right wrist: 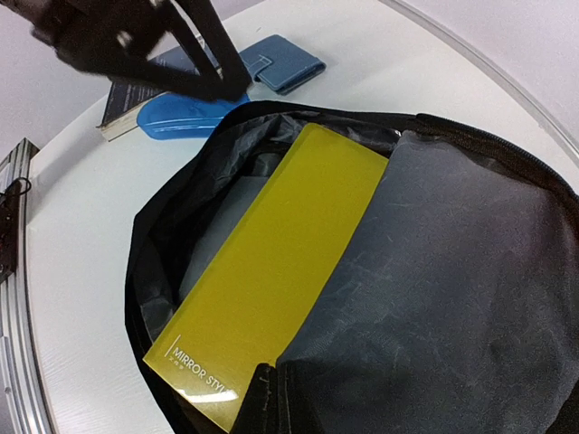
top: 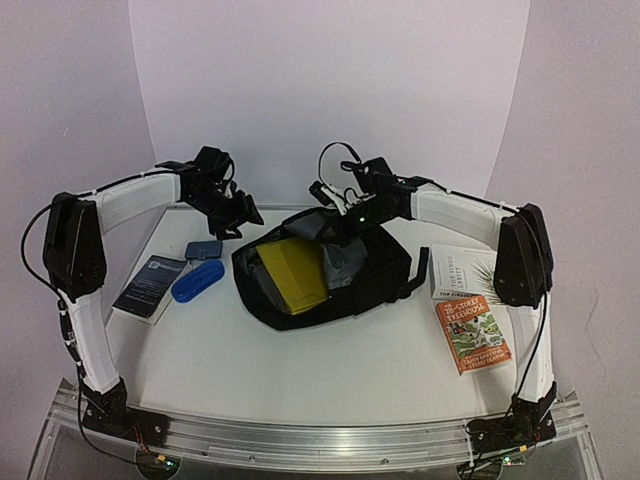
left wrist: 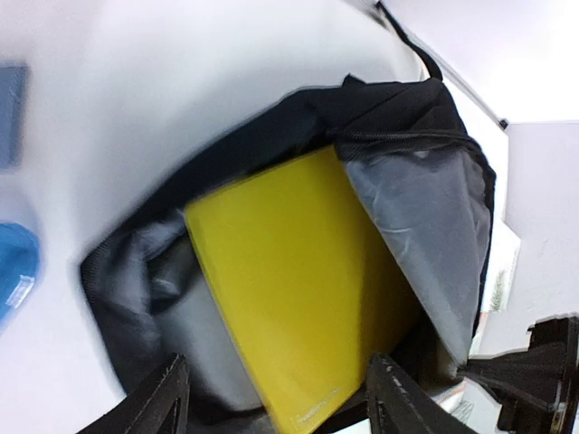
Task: Pack the student bag
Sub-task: Place the files in the student bag.
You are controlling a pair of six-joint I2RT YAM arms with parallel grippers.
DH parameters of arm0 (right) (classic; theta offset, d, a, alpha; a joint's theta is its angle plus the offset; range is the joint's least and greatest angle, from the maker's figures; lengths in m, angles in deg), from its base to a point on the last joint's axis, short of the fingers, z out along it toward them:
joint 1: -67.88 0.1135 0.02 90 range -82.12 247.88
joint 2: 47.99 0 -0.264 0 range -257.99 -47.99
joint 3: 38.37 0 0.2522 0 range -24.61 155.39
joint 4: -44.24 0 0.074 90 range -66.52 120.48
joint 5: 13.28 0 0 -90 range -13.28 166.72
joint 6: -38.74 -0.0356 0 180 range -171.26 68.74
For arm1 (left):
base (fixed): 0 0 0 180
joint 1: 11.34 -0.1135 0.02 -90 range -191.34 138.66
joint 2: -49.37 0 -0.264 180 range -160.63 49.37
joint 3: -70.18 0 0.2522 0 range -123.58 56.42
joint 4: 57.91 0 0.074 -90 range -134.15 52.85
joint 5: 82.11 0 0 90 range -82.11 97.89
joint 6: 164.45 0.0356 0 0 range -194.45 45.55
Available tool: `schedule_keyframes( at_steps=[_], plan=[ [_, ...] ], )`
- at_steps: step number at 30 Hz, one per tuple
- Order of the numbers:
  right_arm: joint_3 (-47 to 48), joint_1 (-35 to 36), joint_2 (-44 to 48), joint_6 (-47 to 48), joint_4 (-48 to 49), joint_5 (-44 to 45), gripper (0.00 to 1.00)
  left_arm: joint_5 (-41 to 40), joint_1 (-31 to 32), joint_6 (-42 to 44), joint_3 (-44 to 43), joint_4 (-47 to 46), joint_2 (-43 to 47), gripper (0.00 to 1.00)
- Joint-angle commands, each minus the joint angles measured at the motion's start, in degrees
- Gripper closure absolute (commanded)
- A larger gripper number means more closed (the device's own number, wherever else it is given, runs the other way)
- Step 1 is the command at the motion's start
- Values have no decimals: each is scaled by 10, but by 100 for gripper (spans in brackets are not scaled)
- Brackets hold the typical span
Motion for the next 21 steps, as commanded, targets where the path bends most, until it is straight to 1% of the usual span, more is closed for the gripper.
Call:
schedule_keyframes(
  at_steps=[1, 5, 10, 14, 17, 19, 20, 21],
  plan=[
    [-12, -6, 61, 3, 18, -7, 100, -64, -10, 95, -26, 115, -6, 35],
    [-24, -7, 70, 0, 18, -6, 100, -63, -11, 126, -38, 126, -39, 35],
    [-36, -7, 77, -5, 19, -7, 100, -63, -17, 136, -62, 121, -83, 37],
    [-38, -6, 78, -8, 19, -4, 100, -54, -19, 132, -97, 137, -126, 47],
    [-40, -7, 78, -8, 20, -2, 100, -50, -18, 123, -112, 141, -145, 59],
    [-43, -7, 78, -8, 20, 0, 100, -46, -18, 119, -125, 143, -148, 76],
    [-45, -6, 77, -7, 20, 1, 100, -43, -19, 119, -133, 145, -147, 88],
    [-46, -7, 77, -6, 20, 2, 100, -40, -19, 119, -139, 148, -140, 96]
  ],
)
